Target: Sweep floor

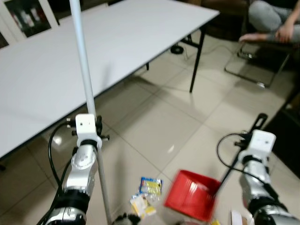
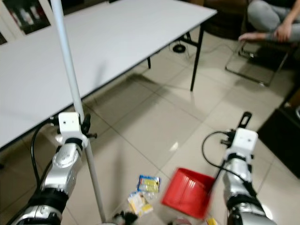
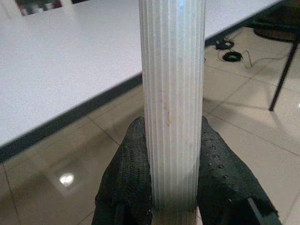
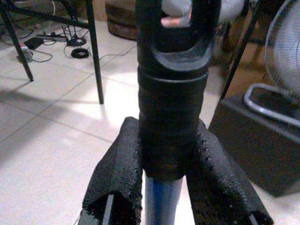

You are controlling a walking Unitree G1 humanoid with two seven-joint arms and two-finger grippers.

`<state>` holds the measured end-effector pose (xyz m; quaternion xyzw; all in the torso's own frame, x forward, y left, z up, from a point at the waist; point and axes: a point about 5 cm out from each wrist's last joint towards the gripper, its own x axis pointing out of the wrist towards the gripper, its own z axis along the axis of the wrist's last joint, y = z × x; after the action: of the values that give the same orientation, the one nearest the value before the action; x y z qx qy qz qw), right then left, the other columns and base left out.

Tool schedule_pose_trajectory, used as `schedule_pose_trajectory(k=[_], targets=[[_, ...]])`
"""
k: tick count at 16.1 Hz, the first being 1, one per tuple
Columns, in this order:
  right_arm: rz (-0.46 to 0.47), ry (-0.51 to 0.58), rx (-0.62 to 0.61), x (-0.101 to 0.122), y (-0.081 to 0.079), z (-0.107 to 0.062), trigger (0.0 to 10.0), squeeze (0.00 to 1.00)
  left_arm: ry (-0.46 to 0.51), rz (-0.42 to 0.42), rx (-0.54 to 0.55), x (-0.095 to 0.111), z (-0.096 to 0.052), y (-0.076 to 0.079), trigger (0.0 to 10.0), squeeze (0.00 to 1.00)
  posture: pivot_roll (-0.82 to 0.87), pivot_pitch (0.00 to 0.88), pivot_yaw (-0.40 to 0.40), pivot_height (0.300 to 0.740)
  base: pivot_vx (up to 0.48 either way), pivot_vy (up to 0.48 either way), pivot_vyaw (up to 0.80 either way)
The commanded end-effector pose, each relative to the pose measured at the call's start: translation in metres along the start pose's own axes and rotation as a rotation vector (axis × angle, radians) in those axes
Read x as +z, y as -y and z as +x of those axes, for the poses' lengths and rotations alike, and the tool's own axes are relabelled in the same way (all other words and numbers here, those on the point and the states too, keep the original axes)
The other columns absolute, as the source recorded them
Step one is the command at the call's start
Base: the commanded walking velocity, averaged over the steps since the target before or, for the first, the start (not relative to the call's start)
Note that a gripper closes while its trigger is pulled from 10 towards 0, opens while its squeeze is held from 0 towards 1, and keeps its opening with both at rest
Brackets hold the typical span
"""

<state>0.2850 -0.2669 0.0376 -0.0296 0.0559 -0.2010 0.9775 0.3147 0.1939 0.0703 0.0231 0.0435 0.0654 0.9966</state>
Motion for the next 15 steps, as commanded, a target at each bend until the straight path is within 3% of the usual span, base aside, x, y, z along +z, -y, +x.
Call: schedule_pose_trajectory(k=[1,5,7,9,10,12,14,15], targets=[[0.028,0.029,0.015,0.006,-0.01,0.002,10.0,0.0,0.041,-0.001,0.021,0.009,0.003,-0.01,10.0,0.0,-0.01,0.067,0.058,0.74,0.0,0.0,0.0],[0.024,0.029,0.025,0.006,-0.009,0.002,10.0,0.0,0.08,-0.011,-0.044,0.018,0.002,-0.002,10.0,0.0,-0.01,0.072,0.056,0.74,0.0,0.0,0.0],[0.018,0.029,0.038,0.006,-0.009,0.002,10.0,0.0,0.12,-0.012,-0.097,0.033,0.003,0.001,10.0,0.0,-0.01,0.076,0.056,0.74,0.0,0.0,0.0],[0.003,0.032,0.058,0.008,-0.009,0.004,10.0,0.0,0.164,0.037,-0.19,0.053,0.008,0.001,10.0,0.0,-0.01,0.079,0.055,0.74,0.0,0.0,0.0],[-0.003,0.035,0.065,0.01,-0.008,0.006,10.0,0.0,0.211,0.081,-0.27,0.079,0.011,0.003,10.0,0.0,-0.01,0.079,0.055,0.74,0.0,0.0,0.0],[-0.003,0.038,0.07,0.011,-0.008,0.006,10.0,0.0,0.266,0.1,-0.331,0.108,0.011,0.004,10.0,0.0,-0.01,0.075,0.057,0.74,0.0,0.0,0.0],[-0.002,0.038,0.076,0.011,-0.009,0.006,10.0,0.0,0.361,0.068,-0.277,0.139,0.012,-0.002,10.0,0.0,-0.01,0.073,0.061,0.74,0.0,0.0,0.0],[0.001,0.037,0.081,0.01,-0.011,0.005,10.0,0.0,0.425,-0.003,-0.163,0.157,0.014,-0.011,10.0,0.0,-0.01,0.073,0.064,0.74,0.0,0.0,0.0]])
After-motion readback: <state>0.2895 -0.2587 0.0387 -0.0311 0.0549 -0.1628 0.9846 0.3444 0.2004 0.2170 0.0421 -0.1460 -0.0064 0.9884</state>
